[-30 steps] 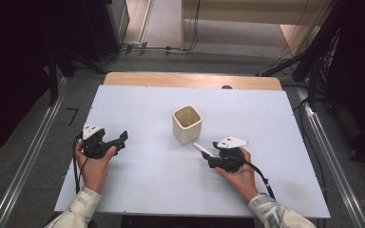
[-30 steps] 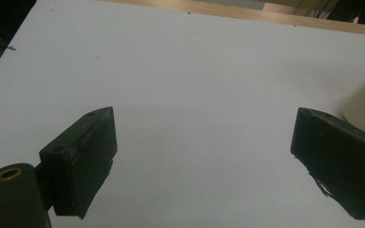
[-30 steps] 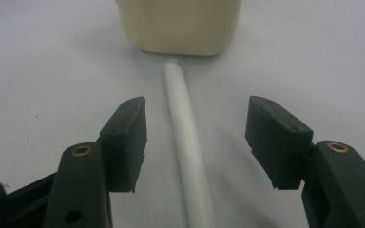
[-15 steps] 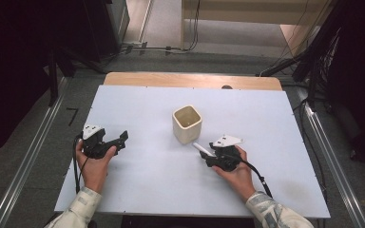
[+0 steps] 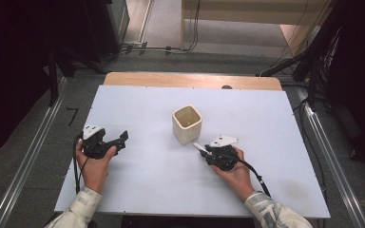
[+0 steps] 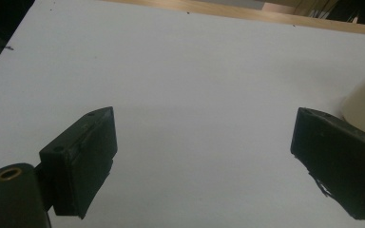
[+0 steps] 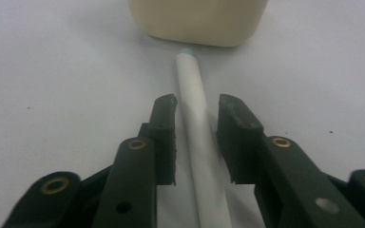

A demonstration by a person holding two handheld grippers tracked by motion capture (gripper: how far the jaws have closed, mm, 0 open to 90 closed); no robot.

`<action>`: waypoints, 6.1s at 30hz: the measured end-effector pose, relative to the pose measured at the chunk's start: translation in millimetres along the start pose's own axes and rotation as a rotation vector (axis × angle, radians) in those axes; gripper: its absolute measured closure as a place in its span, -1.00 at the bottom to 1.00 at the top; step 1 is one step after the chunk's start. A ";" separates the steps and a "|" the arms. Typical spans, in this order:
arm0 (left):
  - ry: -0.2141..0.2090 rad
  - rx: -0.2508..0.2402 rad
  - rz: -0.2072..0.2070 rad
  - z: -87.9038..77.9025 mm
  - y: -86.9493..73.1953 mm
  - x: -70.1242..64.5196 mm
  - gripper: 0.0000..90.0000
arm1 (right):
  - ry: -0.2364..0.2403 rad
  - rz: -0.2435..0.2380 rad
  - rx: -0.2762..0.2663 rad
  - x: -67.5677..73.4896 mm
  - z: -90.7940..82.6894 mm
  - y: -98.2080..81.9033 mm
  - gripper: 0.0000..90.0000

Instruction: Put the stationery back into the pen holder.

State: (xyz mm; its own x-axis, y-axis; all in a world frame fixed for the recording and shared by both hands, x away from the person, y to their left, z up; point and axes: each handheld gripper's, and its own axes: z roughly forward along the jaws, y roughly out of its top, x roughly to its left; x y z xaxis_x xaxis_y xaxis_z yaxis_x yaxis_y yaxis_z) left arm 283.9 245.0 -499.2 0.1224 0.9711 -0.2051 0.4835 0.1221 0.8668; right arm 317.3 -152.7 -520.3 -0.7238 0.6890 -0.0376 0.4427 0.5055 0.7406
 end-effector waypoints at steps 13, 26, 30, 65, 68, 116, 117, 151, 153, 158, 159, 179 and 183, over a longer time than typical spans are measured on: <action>-0.003 -0.001 -0.002 -0.4 0.1 0.1 -0.80 | 0.010 0.008 -0.001 -0.4 0.3 0.3 0.70; -0.003 -0.002 -0.006 -1.4 0.4 1.3 -0.80 | 0.012 0.015 -0.016 -2.1 -5.2 2.3 0.70; -0.005 -0.004 -0.007 -1.6 0.4 1.4 -0.80 | 0.015 0.023 -0.027 -2.5 -11.0 3.9 0.70; -0.002 0.003 -0.010 -1.7 0.0 1.8 -0.80 | 0.023 0.053 -0.132 -12.6 -62.8 19.9 0.70; -0.002 0.003 -0.009 -1.6 0.0 1.7 -0.80 | 0.023 0.055 -0.138 -13.0 -64.1 21.5 0.70; -0.003 0.000 -0.011 -2.2 0.1 2.5 -0.80 | 0.013 0.052 -0.237 -16.4 -76.3 58.6 0.70; -0.003 0.000 -0.011 -2.2 0.1 2.5 -0.80 | 0.013 0.051 -0.237 -16.3 -76.0 59.3 0.70; -0.005 0.003 -0.012 -2.2 -0.1 2.7 -0.80 | 0.022 0.038 -0.247 -15.5 -58.6 92.4 0.70; -0.007 0.002 -0.011 -2.2 0.0 2.8 -0.80 | 0.023 0.039 -0.245 -15.0 -58.1 93.9 0.70; -0.008 0.001 -0.011 -2.3 0.0 2.8 -0.80 | 0.023 0.036 -0.244 -13.9 -55.4 97.5 0.70; -0.008 0.001 -0.012 -2.3 0.0 2.8 -0.80 | 0.023 0.032 -0.246 -14.1 -54.7 98.2 0.70; -0.008 -0.001 -0.012 -2.7 0.2 3.5 -0.80 | 0.014 0.020 -0.241 -13.9 -40.5 121.0 0.70; -0.009 -0.003 -0.014 -2.7 0.2 3.1 -0.80 | 0.014 0.019 -0.236 -13.4 -36.1 126.1 0.70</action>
State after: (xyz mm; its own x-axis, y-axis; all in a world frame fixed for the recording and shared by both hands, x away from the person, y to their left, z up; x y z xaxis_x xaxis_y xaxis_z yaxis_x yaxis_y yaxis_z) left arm 282.1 248.6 -498.4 0.1240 0.9673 -0.2211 0.4827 0.1359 0.8652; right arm 363.6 -117.0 -402.2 -0.7247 0.6889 -0.0136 0.3216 0.3555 0.8776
